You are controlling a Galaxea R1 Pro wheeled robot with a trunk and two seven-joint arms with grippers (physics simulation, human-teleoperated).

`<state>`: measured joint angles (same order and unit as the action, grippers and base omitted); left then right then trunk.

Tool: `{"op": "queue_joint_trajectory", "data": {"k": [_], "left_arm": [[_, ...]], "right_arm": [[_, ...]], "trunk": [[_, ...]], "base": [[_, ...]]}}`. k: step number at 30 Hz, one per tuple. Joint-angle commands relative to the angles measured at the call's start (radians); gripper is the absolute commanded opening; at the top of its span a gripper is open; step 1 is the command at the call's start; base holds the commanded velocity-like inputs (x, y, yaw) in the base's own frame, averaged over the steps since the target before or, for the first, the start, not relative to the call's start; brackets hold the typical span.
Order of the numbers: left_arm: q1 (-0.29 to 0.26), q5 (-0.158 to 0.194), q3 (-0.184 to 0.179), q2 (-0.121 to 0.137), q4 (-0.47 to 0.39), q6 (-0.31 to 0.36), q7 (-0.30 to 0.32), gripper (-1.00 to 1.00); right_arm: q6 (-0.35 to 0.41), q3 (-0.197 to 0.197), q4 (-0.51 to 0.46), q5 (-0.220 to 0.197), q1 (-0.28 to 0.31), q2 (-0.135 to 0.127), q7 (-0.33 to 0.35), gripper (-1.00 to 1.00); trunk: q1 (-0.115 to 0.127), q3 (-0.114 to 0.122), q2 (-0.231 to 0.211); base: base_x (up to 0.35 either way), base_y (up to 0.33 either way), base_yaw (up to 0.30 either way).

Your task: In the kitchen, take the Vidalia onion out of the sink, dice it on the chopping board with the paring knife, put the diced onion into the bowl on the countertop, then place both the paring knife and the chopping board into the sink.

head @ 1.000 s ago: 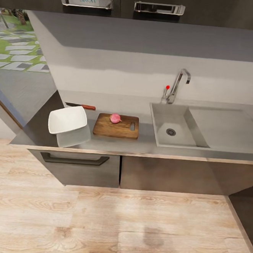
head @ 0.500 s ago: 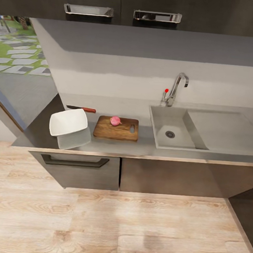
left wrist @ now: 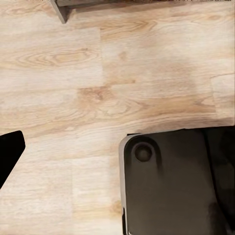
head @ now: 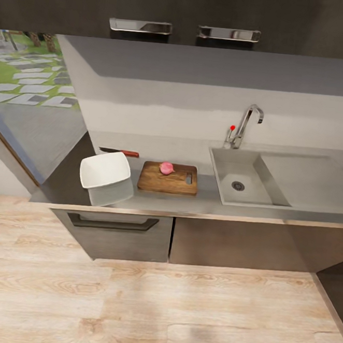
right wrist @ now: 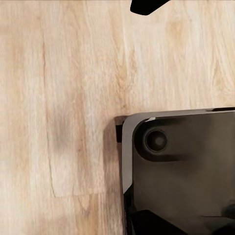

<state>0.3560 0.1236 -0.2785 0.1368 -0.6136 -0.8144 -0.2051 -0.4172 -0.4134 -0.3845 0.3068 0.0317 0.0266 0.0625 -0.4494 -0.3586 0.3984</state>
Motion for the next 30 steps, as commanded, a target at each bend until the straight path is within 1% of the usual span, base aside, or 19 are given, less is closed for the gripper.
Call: {"op": "queue_joint_trajectory", "data": {"k": [1, 28, 30], "left_arm": [[0.0, 0.01, -0.008, 0.001, -0.002, -0.002, -0.004, 1.0], [-0.001, 0.01, -0.008, -0.002, 0.014, 0.0, -0.004, 1.0], [-0.001, 0.01, -0.008, -0.008, 0.015, 0.001, -0.004, 1.0]], "right_arm": [[-0.003, -0.008, 0.0, 0.005, 0.0, 0.001, 0.007, 1.0], [-0.003, -0.008, 0.0, 0.005, 0.0, 0.001, 0.007, 1.0], [-0.003, -0.008, 0.0, 0.005, 0.0, 0.001, 0.007, 1.0]], "trunk": [[-0.001, 0.0, 0.002], [-0.001, 0.043, 0.002], [-0.001, 0.046, 0.002]], "base": [[0.0, 0.018, 0.0], [0.0, 0.001, 0.0], [0.0, 0.0, 0.0]]}}
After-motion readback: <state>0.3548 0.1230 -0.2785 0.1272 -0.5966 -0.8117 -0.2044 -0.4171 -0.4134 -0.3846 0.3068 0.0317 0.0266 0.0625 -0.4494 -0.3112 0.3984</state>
